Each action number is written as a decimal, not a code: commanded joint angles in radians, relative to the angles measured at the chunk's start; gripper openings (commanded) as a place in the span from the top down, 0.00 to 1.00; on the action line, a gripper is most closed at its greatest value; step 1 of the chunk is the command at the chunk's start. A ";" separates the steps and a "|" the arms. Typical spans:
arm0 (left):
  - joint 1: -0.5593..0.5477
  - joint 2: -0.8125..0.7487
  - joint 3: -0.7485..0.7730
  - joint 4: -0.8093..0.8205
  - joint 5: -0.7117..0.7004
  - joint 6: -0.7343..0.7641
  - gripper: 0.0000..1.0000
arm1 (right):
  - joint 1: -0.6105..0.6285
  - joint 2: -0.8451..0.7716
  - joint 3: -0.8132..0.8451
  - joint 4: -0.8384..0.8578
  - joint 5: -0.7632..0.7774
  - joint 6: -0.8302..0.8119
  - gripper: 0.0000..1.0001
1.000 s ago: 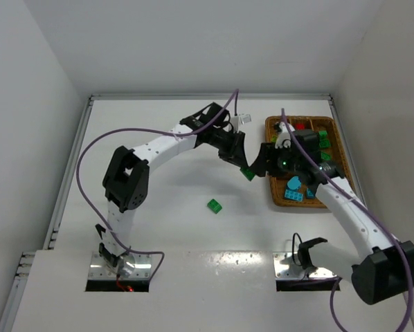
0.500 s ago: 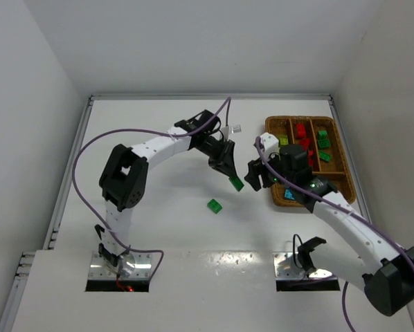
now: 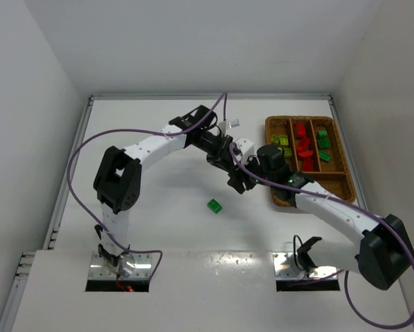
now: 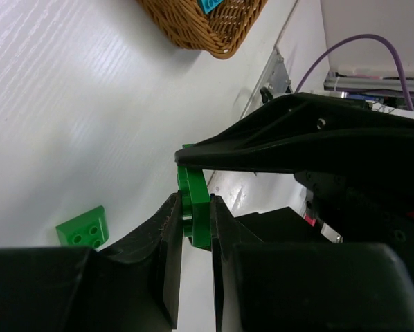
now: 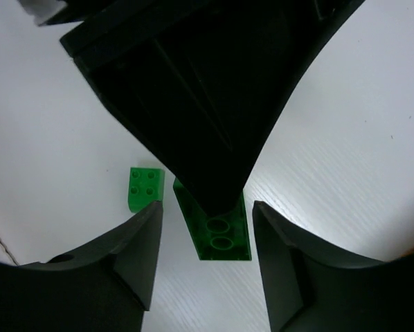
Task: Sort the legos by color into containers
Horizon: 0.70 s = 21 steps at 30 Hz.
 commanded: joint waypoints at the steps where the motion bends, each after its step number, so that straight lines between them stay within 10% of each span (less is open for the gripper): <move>1: 0.013 -0.057 -0.005 0.012 0.022 0.008 1.00 | 0.008 0.035 -0.005 0.100 -0.005 0.028 0.46; 16: 0.064 -0.085 -0.032 0.021 -0.007 0.008 0.99 | 0.008 0.024 -0.014 0.057 0.158 0.107 0.90; 21: 0.091 -0.085 -0.041 0.021 -0.065 -0.001 0.20 | -0.002 -0.007 -0.025 0.025 0.237 0.141 0.91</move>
